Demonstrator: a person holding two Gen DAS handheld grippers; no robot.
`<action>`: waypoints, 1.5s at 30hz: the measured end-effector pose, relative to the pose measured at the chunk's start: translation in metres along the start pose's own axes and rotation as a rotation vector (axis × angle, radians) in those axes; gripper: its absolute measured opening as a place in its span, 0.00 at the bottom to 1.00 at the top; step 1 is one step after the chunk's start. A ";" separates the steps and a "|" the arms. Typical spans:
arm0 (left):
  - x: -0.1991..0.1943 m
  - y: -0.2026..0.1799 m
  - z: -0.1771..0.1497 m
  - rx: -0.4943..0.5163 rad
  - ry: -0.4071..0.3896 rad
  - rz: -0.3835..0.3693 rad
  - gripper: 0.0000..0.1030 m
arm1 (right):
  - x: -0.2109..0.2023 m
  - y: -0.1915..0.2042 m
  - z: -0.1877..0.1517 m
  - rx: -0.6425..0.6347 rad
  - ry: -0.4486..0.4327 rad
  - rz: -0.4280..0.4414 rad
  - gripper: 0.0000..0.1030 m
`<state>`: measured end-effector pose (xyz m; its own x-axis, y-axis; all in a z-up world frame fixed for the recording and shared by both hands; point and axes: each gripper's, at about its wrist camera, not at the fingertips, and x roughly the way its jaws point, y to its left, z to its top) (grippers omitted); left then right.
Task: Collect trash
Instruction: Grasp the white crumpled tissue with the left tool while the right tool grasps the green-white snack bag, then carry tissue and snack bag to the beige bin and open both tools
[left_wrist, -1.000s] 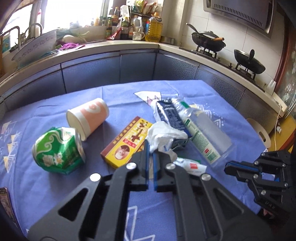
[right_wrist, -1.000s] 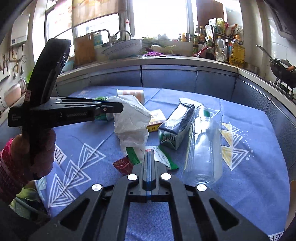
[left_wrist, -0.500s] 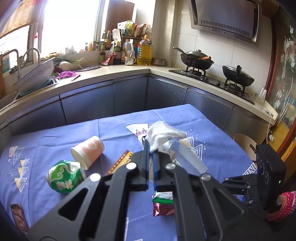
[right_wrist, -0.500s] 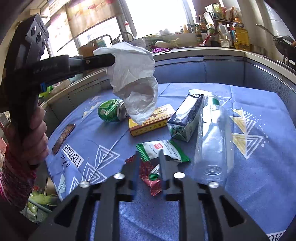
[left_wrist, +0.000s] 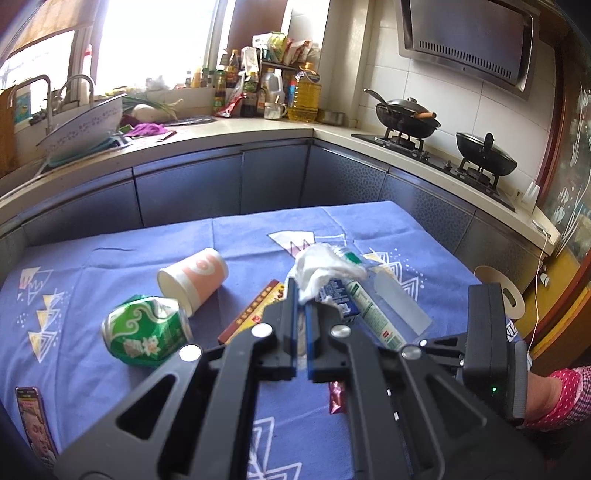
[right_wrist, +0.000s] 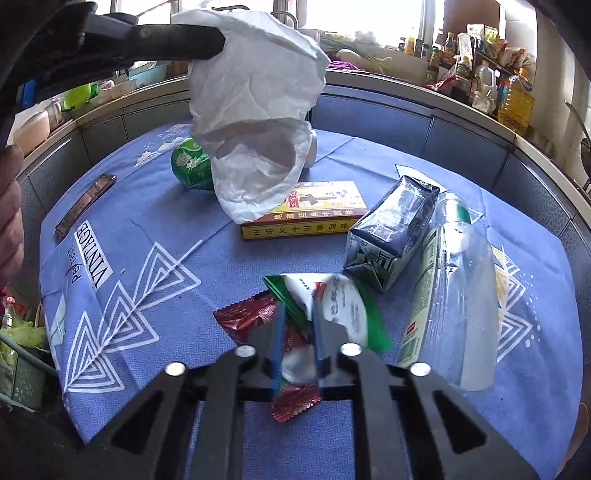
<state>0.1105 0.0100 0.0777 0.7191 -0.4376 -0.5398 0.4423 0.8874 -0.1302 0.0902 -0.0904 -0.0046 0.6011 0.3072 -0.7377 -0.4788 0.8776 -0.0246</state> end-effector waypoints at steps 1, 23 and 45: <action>0.000 -0.002 0.001 0.003 -0.001 0.000 0.03 | -0.005 -0.002 -0.001 0.014 -0.023 0.010 0.05; 0.113 -0.267 0.086 0.309 0.046 -0.351 0.03 | -0.229 -0.236 -0.154 0.571 -0.363 -0.384 0.04; 0.275 -0.484 0.006 0.513 0.364 -0.386 0.56 | -0.217 -0.362 -0.310 1.076 -0.413 -0.296 0.51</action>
<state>0.0971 -0.5412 -0.0030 0.2777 -0.5496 -0.7879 0.8868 0.4620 -0.0096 -0.0657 -0.5886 -0.0446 0.8529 -0.0375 -0.5207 0.3782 0.7319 0.5668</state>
